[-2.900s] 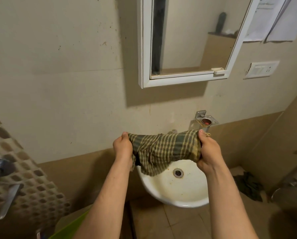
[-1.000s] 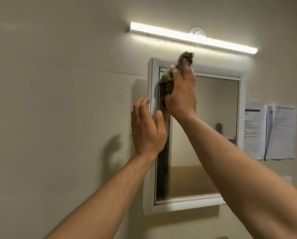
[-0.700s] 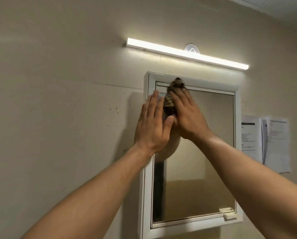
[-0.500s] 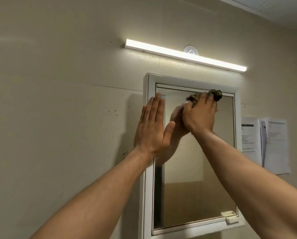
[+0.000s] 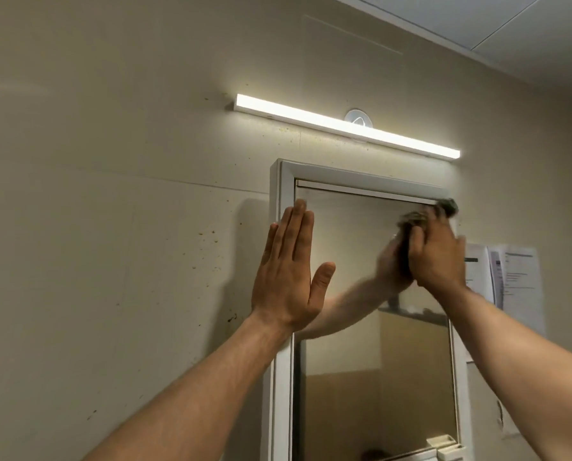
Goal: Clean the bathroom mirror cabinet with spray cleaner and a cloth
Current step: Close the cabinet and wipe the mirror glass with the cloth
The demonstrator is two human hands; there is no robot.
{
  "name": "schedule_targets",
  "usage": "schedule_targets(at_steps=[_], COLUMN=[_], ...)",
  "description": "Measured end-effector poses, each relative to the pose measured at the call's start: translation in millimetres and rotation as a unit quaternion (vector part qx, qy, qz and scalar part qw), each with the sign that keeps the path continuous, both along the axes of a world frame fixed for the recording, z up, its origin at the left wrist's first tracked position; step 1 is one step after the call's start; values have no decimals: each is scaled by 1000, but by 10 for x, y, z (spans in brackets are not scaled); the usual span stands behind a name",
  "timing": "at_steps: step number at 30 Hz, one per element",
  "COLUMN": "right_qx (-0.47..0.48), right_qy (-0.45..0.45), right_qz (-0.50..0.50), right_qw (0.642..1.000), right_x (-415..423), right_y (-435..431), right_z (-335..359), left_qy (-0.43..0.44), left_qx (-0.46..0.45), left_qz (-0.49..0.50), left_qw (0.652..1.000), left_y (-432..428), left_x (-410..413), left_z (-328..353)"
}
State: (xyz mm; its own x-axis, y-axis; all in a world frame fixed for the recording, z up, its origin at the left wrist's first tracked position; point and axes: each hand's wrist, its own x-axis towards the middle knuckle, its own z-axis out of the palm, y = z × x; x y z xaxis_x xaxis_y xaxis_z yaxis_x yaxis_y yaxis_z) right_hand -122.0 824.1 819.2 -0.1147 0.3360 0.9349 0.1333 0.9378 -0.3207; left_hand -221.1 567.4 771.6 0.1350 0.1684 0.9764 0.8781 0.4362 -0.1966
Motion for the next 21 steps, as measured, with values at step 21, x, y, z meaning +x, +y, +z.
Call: schedule_targets(at_steps=[21], right_qx=[157], right_qy=[-16], right_qz=[89], right_qw=[984], right_x=[-177], right_y=[-450], right_z=[-15], left_qy=[22], left_qx=[9], left_qz=[-6], left_qw=[1000], left_y=[-17], left_x=[-2], left_z=[-71])
